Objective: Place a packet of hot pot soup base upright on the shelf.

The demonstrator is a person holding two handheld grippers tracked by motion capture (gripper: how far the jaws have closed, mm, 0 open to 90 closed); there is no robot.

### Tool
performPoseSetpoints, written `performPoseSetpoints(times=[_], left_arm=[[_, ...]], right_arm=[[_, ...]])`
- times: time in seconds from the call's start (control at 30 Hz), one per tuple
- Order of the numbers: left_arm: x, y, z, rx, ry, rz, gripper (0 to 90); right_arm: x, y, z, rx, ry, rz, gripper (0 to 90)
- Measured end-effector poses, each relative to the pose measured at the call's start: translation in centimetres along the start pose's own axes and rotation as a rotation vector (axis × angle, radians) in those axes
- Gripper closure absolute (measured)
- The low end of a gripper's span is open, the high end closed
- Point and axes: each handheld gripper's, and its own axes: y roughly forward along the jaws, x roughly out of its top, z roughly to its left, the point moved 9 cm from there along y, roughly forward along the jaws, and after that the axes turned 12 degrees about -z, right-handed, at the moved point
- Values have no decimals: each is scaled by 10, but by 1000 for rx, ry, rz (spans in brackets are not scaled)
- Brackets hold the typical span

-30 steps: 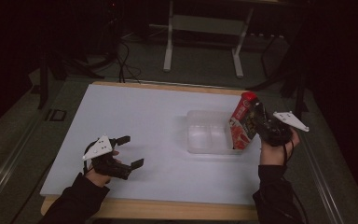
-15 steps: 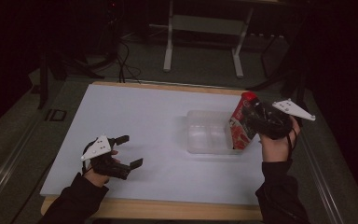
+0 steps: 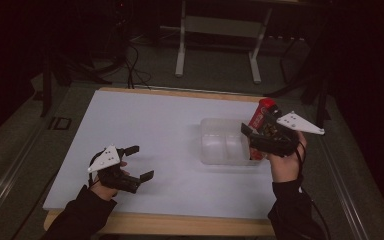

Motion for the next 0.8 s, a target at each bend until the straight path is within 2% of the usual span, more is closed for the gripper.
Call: performPoseSetpoints(times=[0.07,0.1,0.2,0.33,0.37,0.4,0.43,0.47,0.5,0.63,0.8], left_arm=[[0,0,0,1,1,1,2],[0,0,0,0,-1,0,2],[0,0,0,-2,2,1,2],[0,-1,0,-1,2,3,2],[0,-1,0,-1,2,3,2],[0,-2,-1,-3,3,3,2],[0,-2,-1,-3,3,3,2],[-1,-2,-1,-2,8,8,2],[-1,-2,-1,-2,8,10,2],[-1,-2,0,-3,8,9,2],[-1,-3,-1,-2,7,5,2]], right_arm=[[-1,0,4,11,0,0,125],[-4,1,11,39,-19,5,127],[-7,2,26,105,-15,8,133],[-12,4,45,178,-34,28,133],[-12,4,45,178,-34,28,133],[-13,4,53,208,-27,30,133],[-13,4,53,208,-27,30,133],[-13,2,61,247,-8,25,134],[-13,2,63,262,-2,22,134],[-14,-1,71,292,9,15,134],[-25,-10,86,337,-6,34,134]])
